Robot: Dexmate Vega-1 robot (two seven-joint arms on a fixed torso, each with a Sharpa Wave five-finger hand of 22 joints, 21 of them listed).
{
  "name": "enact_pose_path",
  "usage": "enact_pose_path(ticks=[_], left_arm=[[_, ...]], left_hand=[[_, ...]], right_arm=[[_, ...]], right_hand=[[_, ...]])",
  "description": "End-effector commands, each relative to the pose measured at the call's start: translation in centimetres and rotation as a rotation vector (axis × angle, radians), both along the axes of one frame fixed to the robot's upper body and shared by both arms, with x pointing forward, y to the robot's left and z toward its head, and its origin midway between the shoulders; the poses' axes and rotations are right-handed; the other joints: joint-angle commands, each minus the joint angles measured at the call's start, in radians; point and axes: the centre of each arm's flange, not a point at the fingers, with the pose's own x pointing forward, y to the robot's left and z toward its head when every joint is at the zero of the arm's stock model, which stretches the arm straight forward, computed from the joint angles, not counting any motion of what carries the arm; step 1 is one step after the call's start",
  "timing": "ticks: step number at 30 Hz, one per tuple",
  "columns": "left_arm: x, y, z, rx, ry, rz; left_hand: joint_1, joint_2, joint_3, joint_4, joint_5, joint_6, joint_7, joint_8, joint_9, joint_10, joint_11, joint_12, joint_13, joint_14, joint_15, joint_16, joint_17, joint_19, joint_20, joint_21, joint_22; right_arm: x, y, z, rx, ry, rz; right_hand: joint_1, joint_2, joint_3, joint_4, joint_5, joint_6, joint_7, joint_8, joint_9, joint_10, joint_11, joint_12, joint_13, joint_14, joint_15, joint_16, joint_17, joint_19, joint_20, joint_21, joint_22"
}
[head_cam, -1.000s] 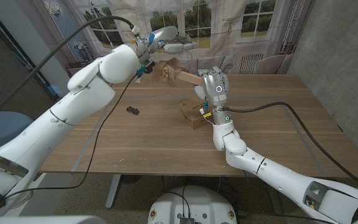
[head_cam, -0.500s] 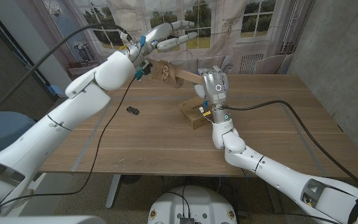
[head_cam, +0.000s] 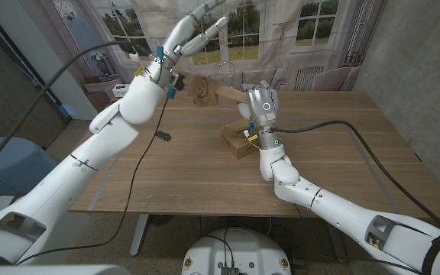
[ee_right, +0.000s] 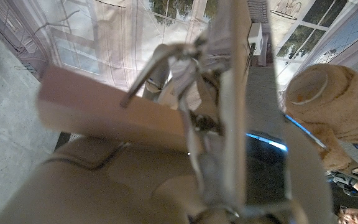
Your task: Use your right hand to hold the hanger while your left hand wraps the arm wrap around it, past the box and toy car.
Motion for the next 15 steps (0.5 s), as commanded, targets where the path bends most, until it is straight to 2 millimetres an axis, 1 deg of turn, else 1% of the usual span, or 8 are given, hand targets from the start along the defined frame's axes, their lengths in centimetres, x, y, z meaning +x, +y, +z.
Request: enact_pose_path(ticks=[1, 3, 5, 9, 13, 14, 15], left_arm=[[-1.2, 1.5, -0.9, -0.142, -0.125, -0.077], [-1.4, 1.8, -1.1, -0.166, -0.141, -0.086], [-1.5, 2.2, -1.2, -0.178, -0.148, -0.096], [-1.8, 3.1, -1.4, -0.207, -0.148, -0.109], [-1.5, 3.9, -1.7, -0.234, -0.124, -0.149], [-1.4, 4.1, -1.8, -0.242, -0.115, -0.171], [-1.2, 4.3, -1.9, -0.249, -0.102, -0.201]], left_hand=[[-0.005, -0.004, 0.001, -0.009, 0.004, -0.019, -0.01, -0.003, 0.002, -0.04, 0.0, -0.006, -0.01, -0.015, -0.003, 0.002, -0.003, 0.013, -0.003, -0.006, 0.002], [-0.005, -0.004, 0.001, -0.014, 0.004, -0.04, -0.016, -0.007, 0.002, -0.067, -0.012, -0.007, -0.02, -0.028, -0.002, 0.001, -0.005, 0.018, -0.006, -0.011, 0.002], [-0.005, -0.003, 0.001, -0.015, 0.005, -0.052, -0.022, -0.009, 0.001, -0.069, -0.014, -0.004, -0.024, -0.03, -0.004, 0.002, -0.007, 0.022, -0.008, -0.012, 0.002], [-0.004, -0.003, 0.0, -0.018, 0.005, -0.063, -0.022, -0.009, 0.001, -0.073, -0.011, -0.002, -0.029, -0.035, -0.005, 0.002, -0.008, 0.025, -0.012, -0.015, 0.002], [-0.004, -0.004, 0.0, -0.02, 0.005, -0.074, -0.024, -0.01, 0.0, -0.075, -0.009, 0.001, -0.035, -0.043, -0.006, 0.002, -0.009, 0.025, -0.013, -0.018, 0.002], [-0.005, -0.004, -0.001, -0.022, 0.005, -0.087, -0.03, -0.01, 0.0, -0.099, -0.016, -0.004, -0.042, -0.043, -0.006, 0.004, -0.01, 0.026, -0.013, -0.023, 0.002], [-0.005, -0.005, -0.001, -0.023, 0.006, -0.094, -0.03, -0.01, 0.0, -0.11, -0.017, -0.005, -0.045, -0.043, -0.005, 0.005, -0.011, 0.028, -0.012, -0.025, 0.002]], right_arm=[[1.1, -0.2, -0.1, 0.009, 0.034, -0.015], [1.2, -0.3, 0.0, 0.013, 0.04, -0.021], [1.4, -0.5, 0.0, 0.015, 0.051, -0.025], [1.6, -0.7, 0.1, 0.024, 0.077, -0.048], [1.7, -0.9, 0.2, 0.026, 0.089, -0.054], [1.7, -1.0, 0.2, 0.026, 0.092, -0.05], [1.8, -1.1, 0.2, 0.033, 0.093, -0.046]], right_hand=[[-0.031, 0.038, 0.007, 0.003, -0.004, 0.001, 0.007, 0.007, 0.005, 0.004, -0.004, 0.003, 0.003, -0.002, -0.004, 0.003, 0.001, -0.002, -0.075, 0.005, 0.004], [-0.031, 0.037, 0.007, 0.003, -0.004, 0.002, 0.008, 0.005, 0.001, 0.003, -0.004, 0.003, 0.003, -0.002, -0.004, 0.003, 0.001, -0.003, -0.076, 0.005, 0.004], [-0.031, 0.037, 0.007, 0.003, -0.004, 0.001, 0.007, 0.006, 0.003, 0.004, -0.003, 0.003, 0.003, -0.002, -0.004, 0.003, 0.001, -0.003, -0.076, 0.005, 0.004], [-0.032, 0.037, 0.008, 0.003, -0.004, 0.001, 0.008, 0.007, 0.001, 0.004, -0.004, 0.003, 0.003, -0.001, -0.005, 0.003, 0.001, 0.0, -0.075, 0.004, 0.002], [-0.032, 0.037, 0.007, 0.003, -0.004, -0.002, 0.005, 0.009, 0.005, 0.003, -0.004, 0.003, 0.003, -0.002, -0.004, 0.003, 0.001, -0.004, -0.075, 0.005, 0.005], [-0.032, 0.036, 0.007, 0.003, -0.004, -0.003, 0.004, 0.009, 0.006, 0.002, -0.004, 0.003, 0.003, -0.002, -0.004, 0.003, 0.001, -0.004, -0.075, 0.005, 0.005], [-0.032, 0.037, 0.007, 0.003, -0.003, 0.0, 0.005, 0.007, 0.0, 0.004, -0.002, 0.004, 0.003, -0.002, -0.004, 0.003, 0.001, -0.003, -0.075, 0.003, 0.001]])
